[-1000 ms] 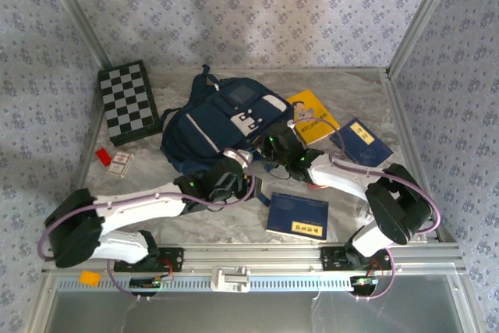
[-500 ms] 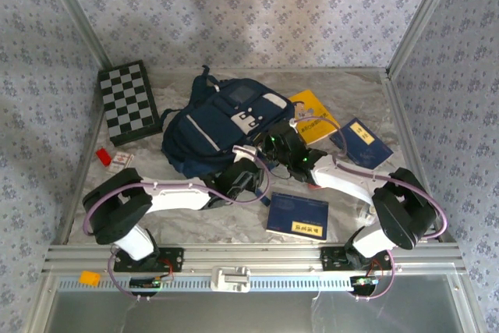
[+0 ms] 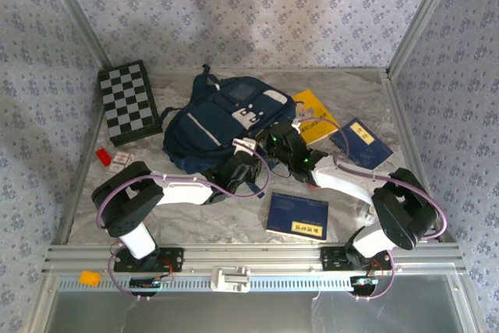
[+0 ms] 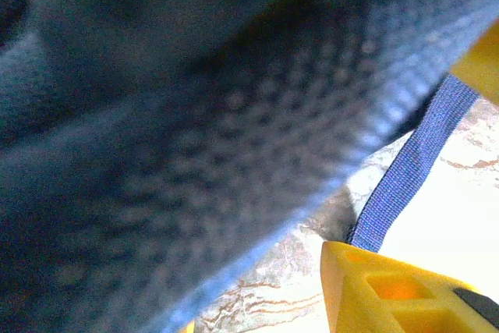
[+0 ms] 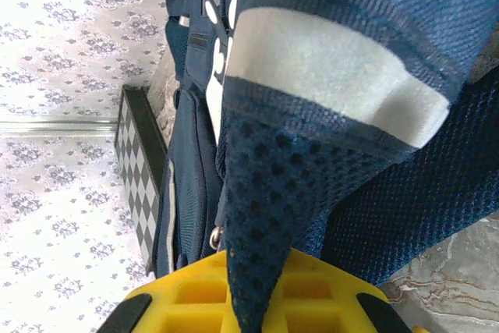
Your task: Pack the student bag
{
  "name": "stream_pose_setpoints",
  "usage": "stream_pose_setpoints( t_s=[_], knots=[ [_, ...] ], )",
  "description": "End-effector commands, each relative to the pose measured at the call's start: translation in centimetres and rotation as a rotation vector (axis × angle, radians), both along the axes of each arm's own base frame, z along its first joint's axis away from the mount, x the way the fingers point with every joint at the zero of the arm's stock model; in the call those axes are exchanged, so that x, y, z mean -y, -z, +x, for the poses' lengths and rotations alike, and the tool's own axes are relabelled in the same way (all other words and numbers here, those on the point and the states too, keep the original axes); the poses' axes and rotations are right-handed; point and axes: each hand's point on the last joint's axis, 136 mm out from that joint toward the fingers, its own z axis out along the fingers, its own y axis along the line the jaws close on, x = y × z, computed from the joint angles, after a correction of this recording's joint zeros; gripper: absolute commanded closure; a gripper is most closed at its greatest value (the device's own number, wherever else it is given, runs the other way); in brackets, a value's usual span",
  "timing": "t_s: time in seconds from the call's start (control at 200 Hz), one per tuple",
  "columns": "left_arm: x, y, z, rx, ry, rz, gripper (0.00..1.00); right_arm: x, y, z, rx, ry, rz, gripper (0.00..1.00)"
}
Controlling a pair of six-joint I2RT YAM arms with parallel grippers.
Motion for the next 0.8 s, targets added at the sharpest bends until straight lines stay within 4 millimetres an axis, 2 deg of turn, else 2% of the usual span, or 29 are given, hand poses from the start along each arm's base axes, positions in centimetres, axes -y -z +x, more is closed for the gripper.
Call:
stream_pose_setpoints(
  t_s=[0.0,0.145,0.27,0.505,0.6,0.795],
  knots=[
    [3.5,-6.0,1.2,0.178,0.092,-0.157,0.57,-2.1,-0.3,-1.2,-0.004,-0.077,0.049,1.00],
    [3.5,-7.9,1.4,0.226,0.082,-0.187,0.62,-2.3,0.1,-1.4,-0.012,-0.078,0.047,1.00],
    [3.4,-8.8,1.8,0.239,0.064,-0.189,0.73,-2.5,0.3,-1.4,-0.017,-0.080,0.048,1.00],
    [1.3,-8.5,1.6,0.217,0.056,-0.175,0.95,-2.3,-0.1,-1.8,-0.009,-0.076,0.047,1.00],
    [0.3,-8.3,0.9,0.231,0.087,-0.148,1.00,-2.7,-0.2,-2.2,-0.005,-0.082,0.046,1.00],
    [-2.5,-7.6,-0.1,0.216,0.145,-0.140,1.00,-3.7,-0.8,-2.9,0.012,-0.076,0.088,1.00]
  ],
)
